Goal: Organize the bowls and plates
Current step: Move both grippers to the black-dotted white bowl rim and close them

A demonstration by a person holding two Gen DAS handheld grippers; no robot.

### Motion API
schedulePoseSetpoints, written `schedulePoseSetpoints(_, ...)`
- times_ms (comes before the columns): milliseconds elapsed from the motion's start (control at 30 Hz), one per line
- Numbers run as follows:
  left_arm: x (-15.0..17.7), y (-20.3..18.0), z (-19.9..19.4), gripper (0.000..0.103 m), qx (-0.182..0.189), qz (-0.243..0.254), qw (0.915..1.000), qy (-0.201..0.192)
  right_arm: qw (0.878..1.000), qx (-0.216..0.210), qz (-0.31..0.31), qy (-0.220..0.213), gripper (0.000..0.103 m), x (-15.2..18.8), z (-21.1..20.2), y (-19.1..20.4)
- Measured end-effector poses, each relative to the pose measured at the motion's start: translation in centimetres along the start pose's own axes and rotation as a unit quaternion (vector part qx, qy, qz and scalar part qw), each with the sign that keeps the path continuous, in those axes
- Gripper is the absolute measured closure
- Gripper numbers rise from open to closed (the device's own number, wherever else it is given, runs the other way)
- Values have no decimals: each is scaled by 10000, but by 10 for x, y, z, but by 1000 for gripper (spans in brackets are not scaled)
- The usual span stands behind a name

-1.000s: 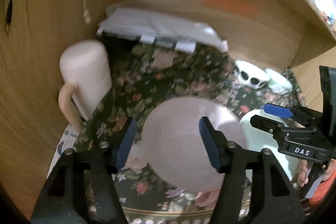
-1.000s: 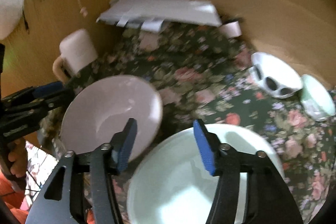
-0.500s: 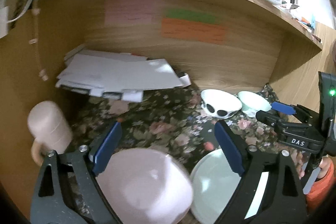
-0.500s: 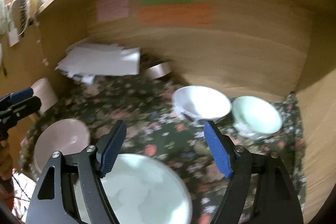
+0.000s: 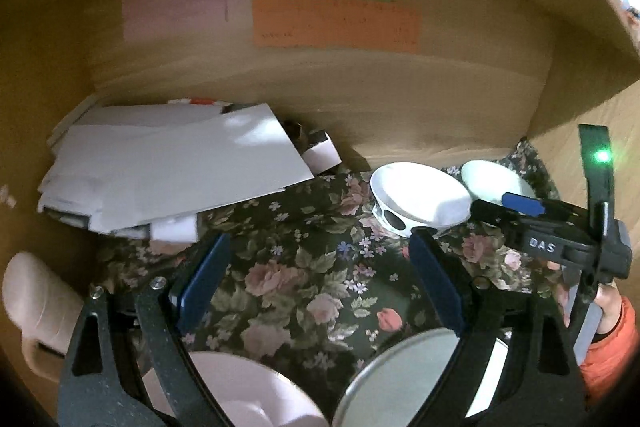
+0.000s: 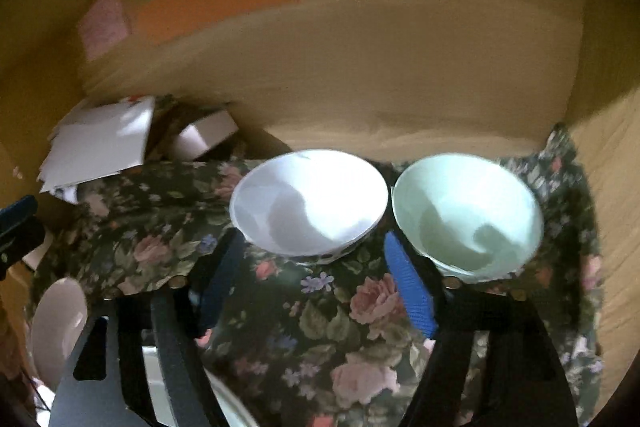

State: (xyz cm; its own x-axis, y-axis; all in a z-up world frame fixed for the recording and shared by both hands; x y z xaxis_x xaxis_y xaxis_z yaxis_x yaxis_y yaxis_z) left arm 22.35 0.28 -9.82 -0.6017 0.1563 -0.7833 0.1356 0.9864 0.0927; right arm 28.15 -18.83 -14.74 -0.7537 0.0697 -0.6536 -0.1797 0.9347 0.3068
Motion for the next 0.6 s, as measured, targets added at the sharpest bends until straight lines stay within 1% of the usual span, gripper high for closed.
schedulePoseSetpoints(100, -2, 1, 20, 12, 43, 73, 9998, 203, 9995, -24, 140, 274, 48, 2, 22, -6)
schedulePoseSetpoints(167, -2, 2, 34, 12, 79, 120, 9993, 342, 9988, -21, 232, 425, 51, 3, 34, -10)
schedulePoseSetpoints(267, -1, 1, 47, 12, 109, 190, 9987, 449, 9979, -46, 327, 559, 52, 5, 45, -14)
schedulePoseSetpoints(433, 0, -1, 57, 12, 166, 267, 9983, 500, 9958, -108, 523, 739, 52, 6, 60, -19)
schedulePoseSetpoints(567, 2, 0, 64, 12, 174, 269, 9981, 534, 9956, -3, 437, 830, 54, 9, 67, -17)
schedulePoseSetpoints(600, 2, 1, 65, 12, 175, 263, 9980, 552, 9952, 13, 435, 873, 56, 10, 70, -17)
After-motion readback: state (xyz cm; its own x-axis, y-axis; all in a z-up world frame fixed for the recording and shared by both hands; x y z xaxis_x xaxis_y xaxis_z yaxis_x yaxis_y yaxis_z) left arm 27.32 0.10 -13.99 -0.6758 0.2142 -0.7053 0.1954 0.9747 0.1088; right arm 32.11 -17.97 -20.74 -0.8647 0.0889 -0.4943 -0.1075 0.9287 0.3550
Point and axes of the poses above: each gripper's, at about its wrist camera, not at the fingertips, and z roughly the way its jaws point, y to its left, x to its underside, the point moved 4 cm from there along z, roughly the way its jaws point, and after that the axes turned 7 degrees about z, right-handed, at the moved point
